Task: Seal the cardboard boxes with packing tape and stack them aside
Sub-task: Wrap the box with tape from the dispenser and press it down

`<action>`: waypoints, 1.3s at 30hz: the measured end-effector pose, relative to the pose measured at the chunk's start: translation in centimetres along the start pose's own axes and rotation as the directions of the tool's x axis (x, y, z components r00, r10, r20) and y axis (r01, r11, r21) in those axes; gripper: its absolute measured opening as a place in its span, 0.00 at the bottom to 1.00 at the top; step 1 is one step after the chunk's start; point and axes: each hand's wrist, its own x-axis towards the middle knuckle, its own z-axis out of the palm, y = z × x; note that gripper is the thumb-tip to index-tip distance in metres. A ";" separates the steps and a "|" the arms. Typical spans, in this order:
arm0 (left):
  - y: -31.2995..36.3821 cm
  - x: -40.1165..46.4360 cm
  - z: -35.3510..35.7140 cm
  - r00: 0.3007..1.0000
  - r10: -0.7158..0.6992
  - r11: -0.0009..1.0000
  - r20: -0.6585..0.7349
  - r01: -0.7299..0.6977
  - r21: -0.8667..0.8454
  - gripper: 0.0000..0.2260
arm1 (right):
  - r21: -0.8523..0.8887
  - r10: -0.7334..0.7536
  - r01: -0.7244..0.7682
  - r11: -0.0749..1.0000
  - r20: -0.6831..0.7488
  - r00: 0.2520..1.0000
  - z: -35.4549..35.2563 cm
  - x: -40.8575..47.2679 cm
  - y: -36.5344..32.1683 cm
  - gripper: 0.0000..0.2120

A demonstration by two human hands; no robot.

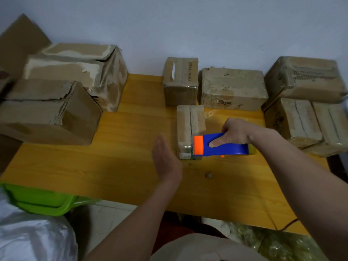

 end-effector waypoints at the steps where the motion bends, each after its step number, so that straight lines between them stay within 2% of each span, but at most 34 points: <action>1: 0.1 -0.3 0.1 0.971 0.222 0.970 0.089 -0.229 0.077 0.35 | 0.008 -0.003 0.003 1.000 0.007 1.000 0.1 0.1 0.0 0.27; 2: 0.1 -0.5 0.2 0.907 0.357 0.905 0.223 -0.395 0.157 0.37 | 0.014 -0.005 0.005 1.000 0.014 1.000 0.1 0.1 0.0 0.27; 3: -0.3 -0.5 0.4 0.849 0.410 0.829 0.333 -0.499 0.251 0.38 | 0.020 -0.006 0.005 1.000 0.023 1.000 0.2 0.1 0.1 0.26; 5: -1.0 0.0 0.3 0.811 0.410 0.714 0.417 -0.570 0.408 0.38 | 0.038 -0.012 0.011 0.999 0.034 0.999 0.3 0.1 0.4 0.25; 7: -1.1 0.2 0.1 0.807 0.374 0.666 0.458 -0.577 0.473 0.36 | 0.068 -0.024 0.020 0.998 0.049 0.999 0.3 0.0 0.9 0.24; 12: -0.4 -0.2 -0.2 0.821 0.348 0.682 0.453 -0.553 0.479 0.34 | 0.081 0.011 -0.016 0.997 0.060 0.998 -0.4 -1.1 4.2 0.17; 18: 0.5 -0.6 -0.1 0.833 0.363 0.712 0.418 -0.537 0.452 0.35 | 0.082 0.104 -0.107 0.991 0.041 0.994 -0.6 -2.2 8.1 0.21; 25: 1.4 -0.5 -0.3 0.807 0.368 0.640 0.461 -0.580 0.504 0.38 | -0.031 0.187 -0.187 0.982 0.000 0.982 -0.4 -1.8 6.5 0.32; 28: 1.4 -0.3 -0.2 0.803 0.364 0.639 0.471 -0.584 0.501 0.38 | -0.161 0.220 -0.223 0.962 -0.036 0.975 0.0 -2.1 4.9 0.30; 32: 1.1 -0.1 0.0 0.790 0.374 0.631 0.487 -0.601 0.490 0.46 | -0.271 0.204 -0.228 0.935 -0.114 0.972 0.9 -2.1 2.7 0.26; 39: 0.7 -0.1 0.1 0.797 0.401 0.653 0.451 -0.594 0.469 0.41 | -0.305 0.226 -0.269 0.914 -0.170 0.959 1.7 -2.1 1.4 0.25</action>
